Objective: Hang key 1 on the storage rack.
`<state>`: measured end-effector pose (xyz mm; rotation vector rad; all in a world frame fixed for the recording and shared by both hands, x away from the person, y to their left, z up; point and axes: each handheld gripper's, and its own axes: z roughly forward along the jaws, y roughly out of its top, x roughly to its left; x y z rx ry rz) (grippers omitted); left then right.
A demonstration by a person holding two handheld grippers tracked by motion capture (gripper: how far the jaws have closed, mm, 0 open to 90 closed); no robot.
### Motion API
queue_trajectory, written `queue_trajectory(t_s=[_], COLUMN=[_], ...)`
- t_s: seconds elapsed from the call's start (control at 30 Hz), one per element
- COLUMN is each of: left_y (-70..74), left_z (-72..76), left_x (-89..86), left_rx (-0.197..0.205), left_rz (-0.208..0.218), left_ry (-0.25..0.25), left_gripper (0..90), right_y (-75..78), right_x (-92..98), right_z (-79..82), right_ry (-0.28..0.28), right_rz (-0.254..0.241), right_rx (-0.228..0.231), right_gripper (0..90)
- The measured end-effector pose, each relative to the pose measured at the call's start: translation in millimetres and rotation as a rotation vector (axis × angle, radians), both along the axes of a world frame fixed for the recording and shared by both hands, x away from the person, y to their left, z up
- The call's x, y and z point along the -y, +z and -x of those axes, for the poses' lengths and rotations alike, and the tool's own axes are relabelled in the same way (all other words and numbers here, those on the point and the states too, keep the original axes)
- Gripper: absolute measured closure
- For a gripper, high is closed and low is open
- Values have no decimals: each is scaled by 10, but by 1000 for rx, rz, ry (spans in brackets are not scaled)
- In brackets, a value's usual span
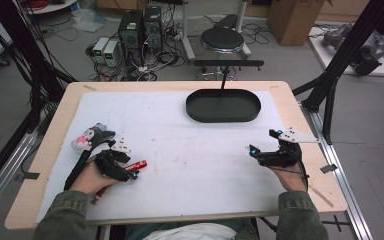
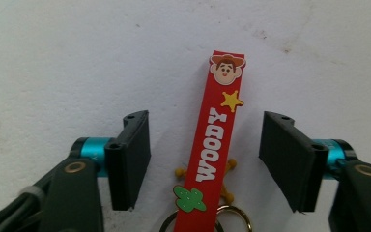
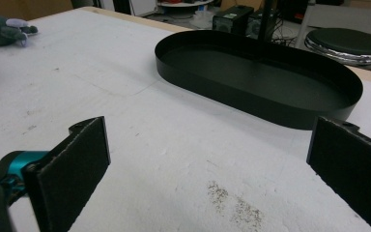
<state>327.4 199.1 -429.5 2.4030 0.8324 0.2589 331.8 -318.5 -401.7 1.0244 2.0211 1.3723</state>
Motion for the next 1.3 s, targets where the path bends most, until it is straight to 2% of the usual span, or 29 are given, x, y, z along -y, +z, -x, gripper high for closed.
queue_trajectory(t_s=[0.07,0.1,0.13,0.17,0.2,0.3,0.37,0.4,0.43,0.47,0.5,0.6,0.73,0.83,1.0,1.2,1.3], left_y=[2,7,12,25,35,43,56,85,85,147,147,286,449,527,624,743,801], left_z=[1,-4,-8,-8,-9,-7,-4,2,2,6,6,23,63,88,131,163,164], left_x=[0,1,0,-5,-10,-2,0,-21,-21,-73,-73,-162,-213,-243,-249,-188,-159], left_rx=[-4,-7,-3,-4,-3,-5,8,25,25,42,42,66,119,134,155,168,176], left_rz=[2,-1,-3,-3,0,-10,-15,3,3,45,45,135,209,269,295,292,329], left_ry=[7,18,26,34,36,34,36,47,47,62,62,85,96,99,90,48,31], left_gripper=[391,432,432,482,739,746,747,747,747,747,747,747,747,748,747,747,747], right_y=[0,-1,-1,-1,-1,-3,-4,-4,-4,-4,-4,-7,-3,1,-3,-1,-8], right_x=[3,7,7,9,4,0,3,2,2,1,1,1,10,13,11,9,-10], right_z=[-1,-8,-8,-9,-5,-4,-7,-8,-8,-5,-5,-13,-13,-8,-12,-7,-9], right_ry=[0,0,0,1,2,0,2,2,2,0,0,0,-6,-7,-7,-8,-2], right_rz=[2,3,3,6,5,5,8,9,9,9,9,10,9,1,7,7,15], right_rx=[0,10,10,10,2,-1,2,2,2,1,1,3,3,2,2,2,-2], right_gripper=[5,5,5,5,5,5,5,5,5,5,5,5,5,5,5,5,5])
